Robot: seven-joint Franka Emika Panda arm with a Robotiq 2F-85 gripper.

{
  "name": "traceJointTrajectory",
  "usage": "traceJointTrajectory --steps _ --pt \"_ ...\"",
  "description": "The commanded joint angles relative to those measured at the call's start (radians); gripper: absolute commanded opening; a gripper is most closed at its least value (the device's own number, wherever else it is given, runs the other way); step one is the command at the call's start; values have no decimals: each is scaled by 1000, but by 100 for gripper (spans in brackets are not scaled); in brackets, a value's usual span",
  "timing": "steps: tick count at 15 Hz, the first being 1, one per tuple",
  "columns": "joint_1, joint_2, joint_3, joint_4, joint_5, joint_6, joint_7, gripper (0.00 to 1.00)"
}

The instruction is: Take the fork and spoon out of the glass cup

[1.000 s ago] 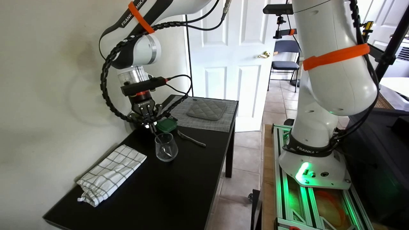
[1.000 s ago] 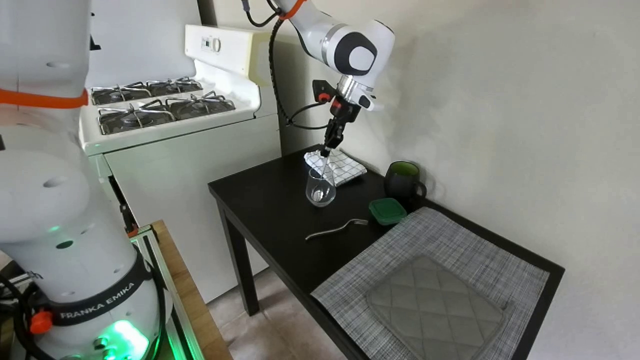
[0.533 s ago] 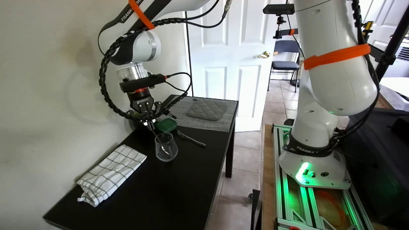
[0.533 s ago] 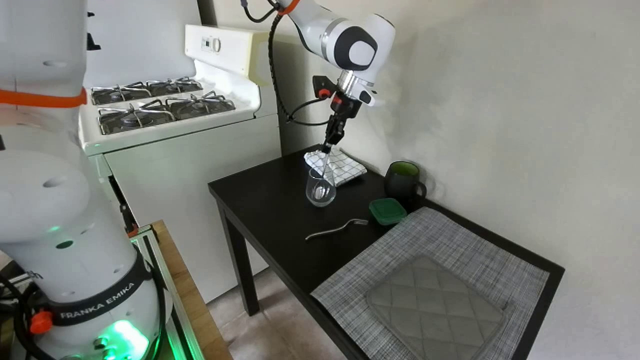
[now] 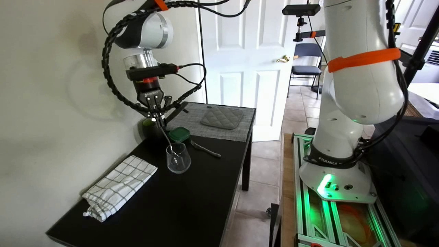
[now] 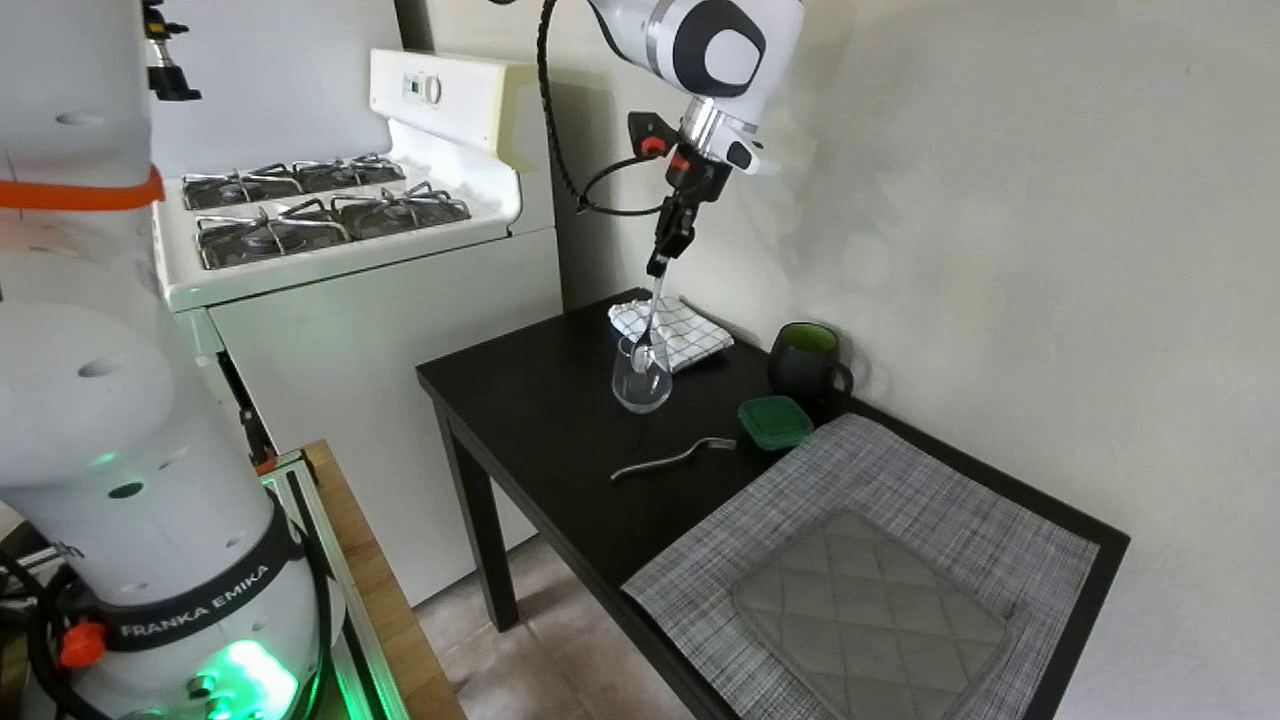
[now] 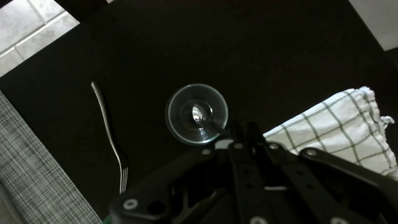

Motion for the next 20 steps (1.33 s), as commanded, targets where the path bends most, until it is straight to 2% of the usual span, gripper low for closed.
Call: traceJointTrajectory --steps 1,14,20 --pt "-30 -24 -1 36 38 -95 -29 2" --pt "-102 -8 -53 138 24 -297 -15 2" --pt "-112 30 -74 129 -9 -322 -12 2"
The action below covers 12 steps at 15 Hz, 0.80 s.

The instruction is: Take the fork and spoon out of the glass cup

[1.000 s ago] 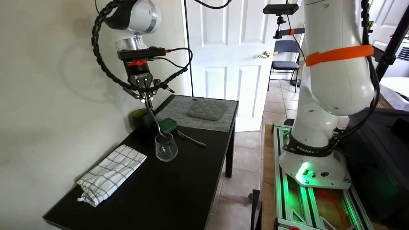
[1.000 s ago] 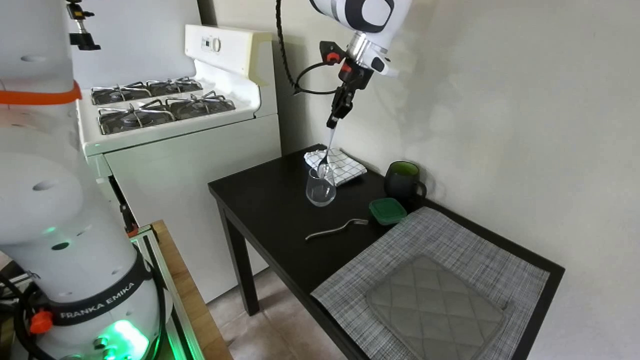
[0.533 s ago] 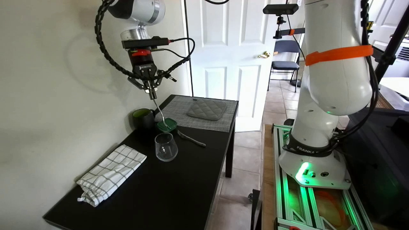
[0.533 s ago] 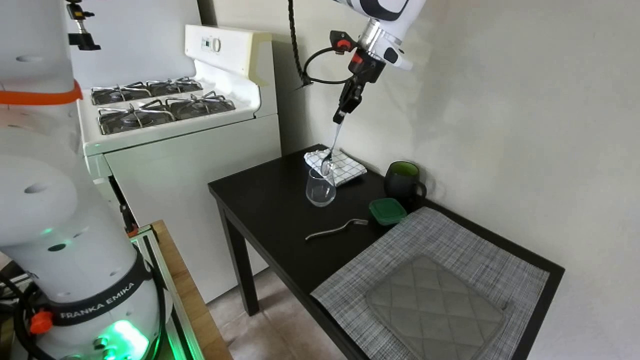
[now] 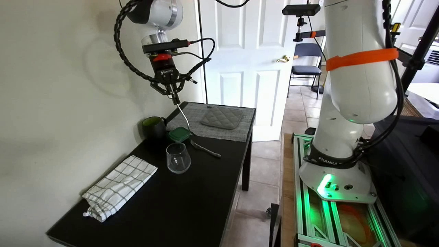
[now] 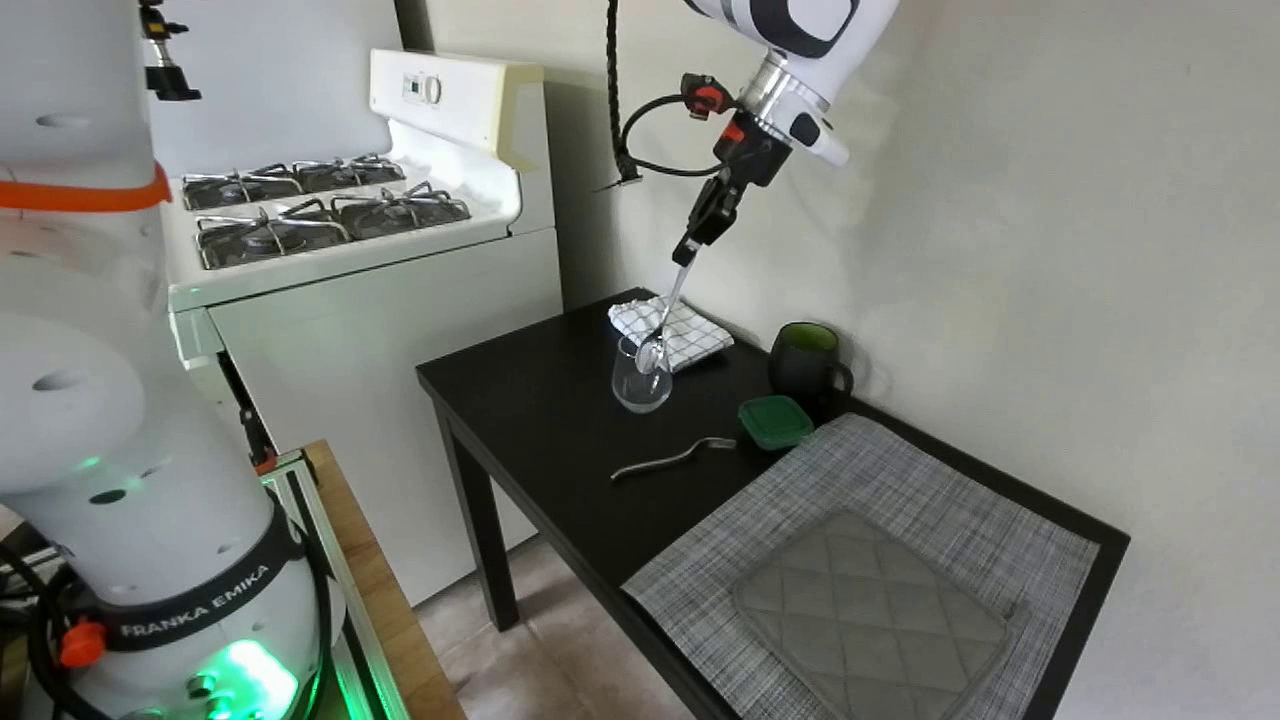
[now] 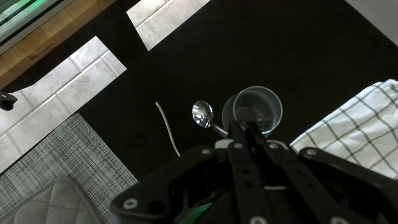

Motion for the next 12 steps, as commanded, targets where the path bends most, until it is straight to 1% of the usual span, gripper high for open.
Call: traceJointTrajectory --steps 1,8,12 --pt "-2 42 -10 12 -20 -33 -1 2" --pt "2 138 -25 9 -38 -33 14 2" --pt "6 199 -38 18 -45 -27 49 2"
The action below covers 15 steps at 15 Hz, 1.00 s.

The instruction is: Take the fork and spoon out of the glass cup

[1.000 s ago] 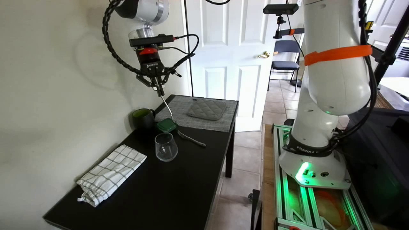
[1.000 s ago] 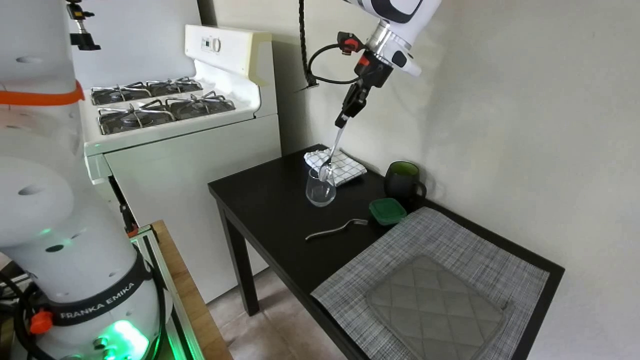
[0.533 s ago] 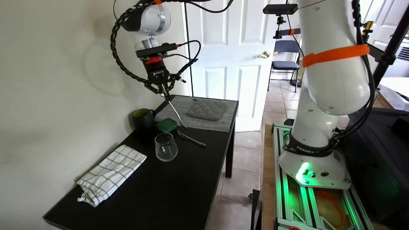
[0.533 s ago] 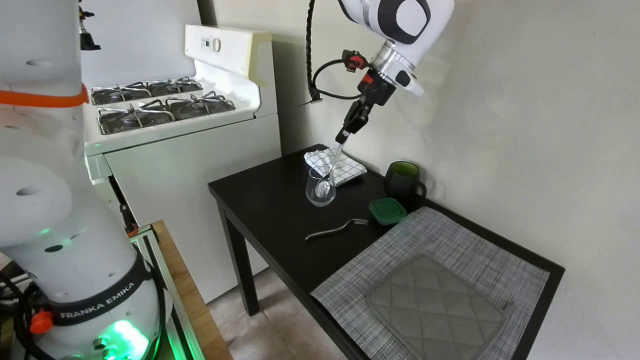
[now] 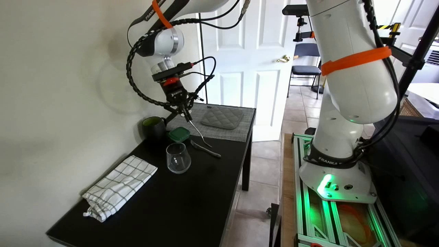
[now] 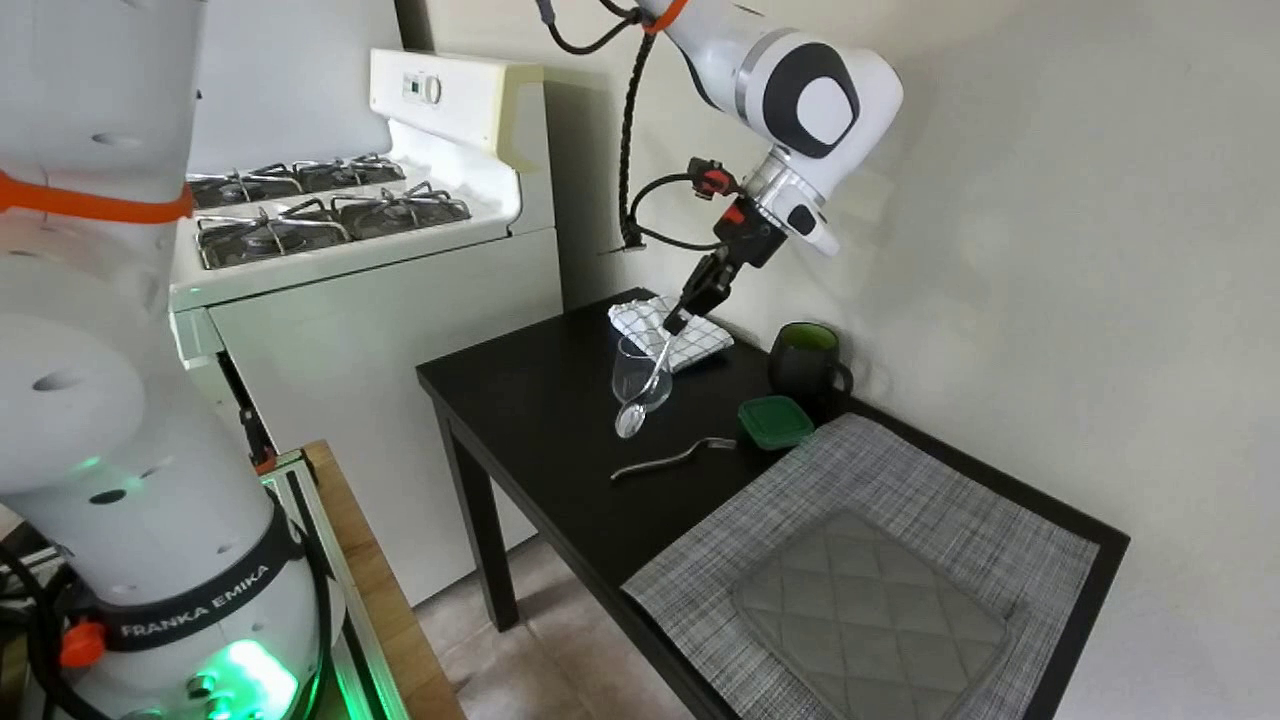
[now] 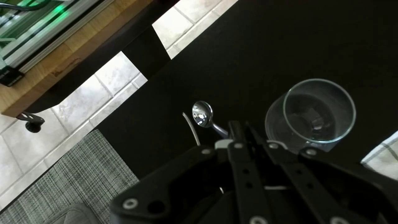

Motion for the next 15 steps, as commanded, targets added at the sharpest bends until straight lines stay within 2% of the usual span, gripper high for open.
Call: traceJointTrajectory --steps 1,9,15 --pt "4 63 -17 29 -10 -20 56 2" --pt "-21 149 -30 56 39 -10 112 2" --pt "-24 200 -39 100 29 -22 153 2"
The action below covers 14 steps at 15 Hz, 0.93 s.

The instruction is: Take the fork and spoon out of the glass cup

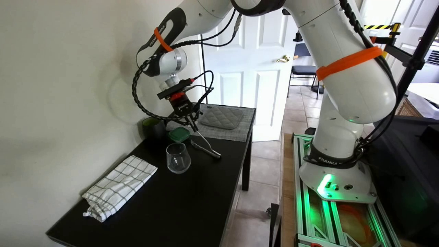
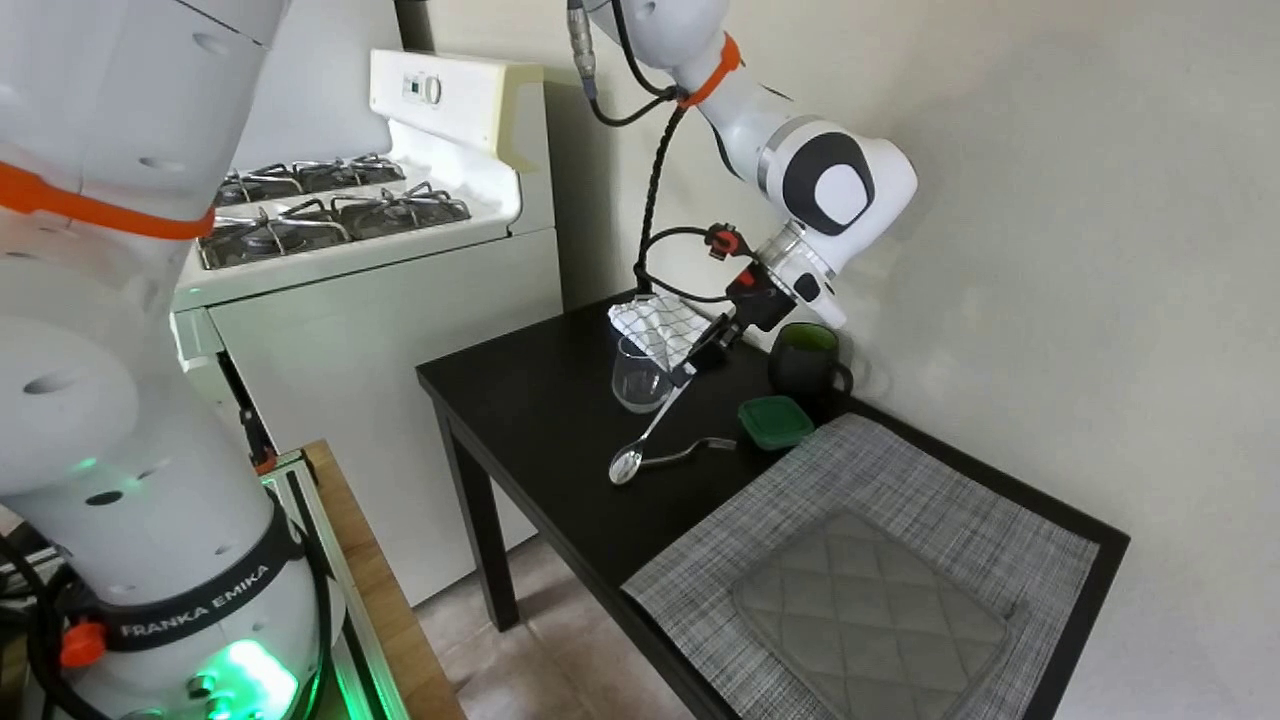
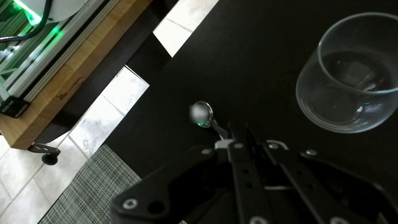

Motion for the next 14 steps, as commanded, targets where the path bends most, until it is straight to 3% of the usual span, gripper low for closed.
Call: traceJointTrajectory --steps 1,14 --pt "1 50 -11 50 3 -21 48 2" --pt "-3 122 -17 104 -17 -6 122 2"
